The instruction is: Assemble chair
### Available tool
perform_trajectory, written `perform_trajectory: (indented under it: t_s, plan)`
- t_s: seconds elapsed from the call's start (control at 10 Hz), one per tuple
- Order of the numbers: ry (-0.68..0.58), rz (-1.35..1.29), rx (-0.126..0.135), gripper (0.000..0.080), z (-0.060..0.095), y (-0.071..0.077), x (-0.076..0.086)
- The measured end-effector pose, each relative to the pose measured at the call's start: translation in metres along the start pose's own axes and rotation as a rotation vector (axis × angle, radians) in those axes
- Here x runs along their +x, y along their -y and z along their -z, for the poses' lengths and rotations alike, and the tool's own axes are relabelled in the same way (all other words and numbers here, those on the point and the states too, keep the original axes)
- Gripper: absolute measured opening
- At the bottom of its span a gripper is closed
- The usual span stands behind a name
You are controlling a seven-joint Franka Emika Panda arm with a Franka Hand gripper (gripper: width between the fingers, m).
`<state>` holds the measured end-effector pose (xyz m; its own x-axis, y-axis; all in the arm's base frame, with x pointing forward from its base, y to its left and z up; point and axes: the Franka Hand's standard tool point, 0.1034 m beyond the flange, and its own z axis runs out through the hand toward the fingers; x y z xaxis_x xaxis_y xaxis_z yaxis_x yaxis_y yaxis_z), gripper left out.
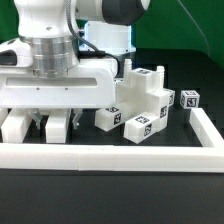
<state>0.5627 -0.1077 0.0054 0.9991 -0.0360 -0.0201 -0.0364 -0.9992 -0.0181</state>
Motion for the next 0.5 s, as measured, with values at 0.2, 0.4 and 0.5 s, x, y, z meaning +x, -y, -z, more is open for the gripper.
perform_trajectory:
  t_s: [0.2, 0.4, 0.5]
  plan:
    - [0.0, -0.002, 0.0, 0.0282, 0.001, -0.001, 0.0]
    - [0.012, -0.008, 0.019, 0.0282, 0.017, 0.001, 0.002]
    - [0.021, -0.008, 0.032, 0.0282, 0.028, 0.004, 0.003]
